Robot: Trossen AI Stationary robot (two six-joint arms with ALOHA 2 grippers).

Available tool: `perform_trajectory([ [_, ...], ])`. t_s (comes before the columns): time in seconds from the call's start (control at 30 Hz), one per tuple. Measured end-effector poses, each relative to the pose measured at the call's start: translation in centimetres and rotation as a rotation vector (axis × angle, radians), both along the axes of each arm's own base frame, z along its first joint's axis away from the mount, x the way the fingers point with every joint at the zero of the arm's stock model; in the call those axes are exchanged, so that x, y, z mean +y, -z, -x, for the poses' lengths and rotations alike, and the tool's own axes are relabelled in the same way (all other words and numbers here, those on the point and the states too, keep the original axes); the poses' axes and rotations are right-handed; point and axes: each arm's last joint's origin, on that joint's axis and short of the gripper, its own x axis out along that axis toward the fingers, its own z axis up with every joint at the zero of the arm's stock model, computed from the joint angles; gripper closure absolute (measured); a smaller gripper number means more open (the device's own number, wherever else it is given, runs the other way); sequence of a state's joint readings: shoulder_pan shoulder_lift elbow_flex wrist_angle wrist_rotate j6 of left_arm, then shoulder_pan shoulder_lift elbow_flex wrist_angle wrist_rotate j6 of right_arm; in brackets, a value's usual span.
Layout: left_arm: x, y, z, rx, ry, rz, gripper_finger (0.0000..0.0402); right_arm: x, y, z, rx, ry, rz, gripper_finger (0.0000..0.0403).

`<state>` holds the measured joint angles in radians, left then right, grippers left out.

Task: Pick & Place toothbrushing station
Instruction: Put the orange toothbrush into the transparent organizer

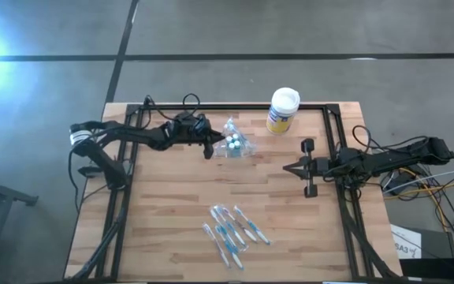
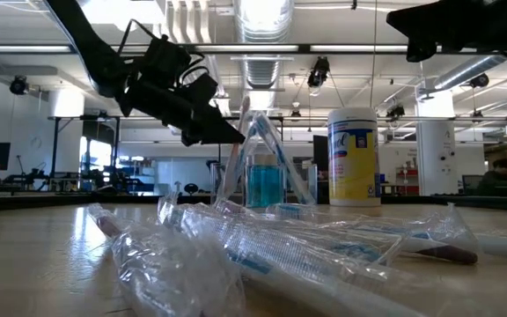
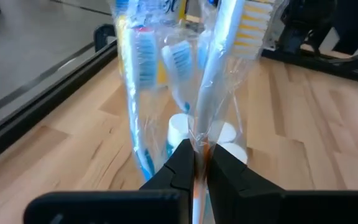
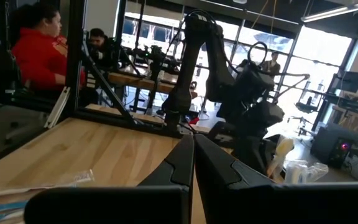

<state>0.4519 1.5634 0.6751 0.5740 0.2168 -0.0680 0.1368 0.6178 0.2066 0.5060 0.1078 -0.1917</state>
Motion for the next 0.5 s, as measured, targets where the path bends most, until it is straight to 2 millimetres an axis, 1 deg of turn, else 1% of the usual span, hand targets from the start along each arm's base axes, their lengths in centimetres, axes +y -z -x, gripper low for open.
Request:
perform_trajectory([
  [0.13,0.0,0.7,0.4,0.029,-0.032,0.019,0.0376,0.0,0.0,0.0,0.0,0.0,0.0,0.0394],
  [0.3,0.0,1.1,0.6,0.035,-0.042,0.039,0.0379,0.0,0.0,0.0,0.0,0.0,0.0,0.0394],
  [0.5,0.0,1.2,0.6,0.043,-0.048,0.058,0.0368,0.0,0.0,0.0,0.0,0.0,0.002,0.0394],
])
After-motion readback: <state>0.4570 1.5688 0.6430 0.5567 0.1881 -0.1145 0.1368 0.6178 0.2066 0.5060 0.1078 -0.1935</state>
